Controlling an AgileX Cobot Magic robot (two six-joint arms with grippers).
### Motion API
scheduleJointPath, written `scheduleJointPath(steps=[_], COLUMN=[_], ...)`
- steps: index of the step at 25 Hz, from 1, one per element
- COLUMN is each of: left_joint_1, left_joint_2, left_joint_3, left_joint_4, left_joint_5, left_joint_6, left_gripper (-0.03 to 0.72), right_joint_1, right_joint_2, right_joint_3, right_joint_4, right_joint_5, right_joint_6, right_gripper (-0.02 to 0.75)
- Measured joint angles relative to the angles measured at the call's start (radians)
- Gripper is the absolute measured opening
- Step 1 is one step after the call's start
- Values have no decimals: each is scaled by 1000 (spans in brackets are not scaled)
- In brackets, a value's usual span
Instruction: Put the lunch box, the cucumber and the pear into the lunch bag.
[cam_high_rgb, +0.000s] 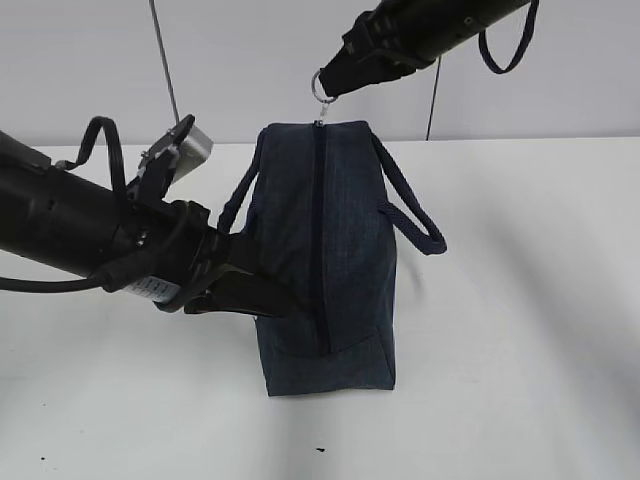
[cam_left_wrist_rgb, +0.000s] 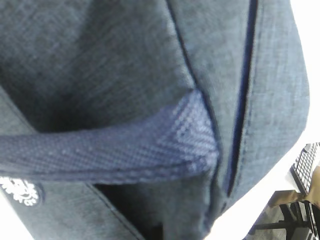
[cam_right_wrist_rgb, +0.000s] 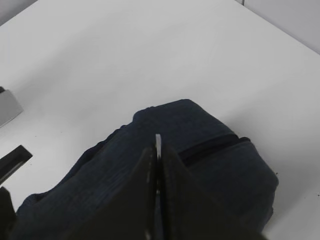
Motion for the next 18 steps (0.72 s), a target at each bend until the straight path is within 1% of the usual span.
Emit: scheduleJointPath(steps=[8, 18], left_joint_1=[-1, -1], left_joint_2=[0, 0], left_joint_3=[0, 0], left_joint_4=[2, 10], left_joint_5=[7, 20], left_joint_6=[0, 3], left_gripper=[-10, -10], right_joint_1=[-37, -45], right_joint_2=[118, 268], right_joint_3=[-102, -255], right_joint_4=[4, 10], right_joint_5=[-27, -7], right_joint_6=[16, 52], right_gripper=[6, 6])
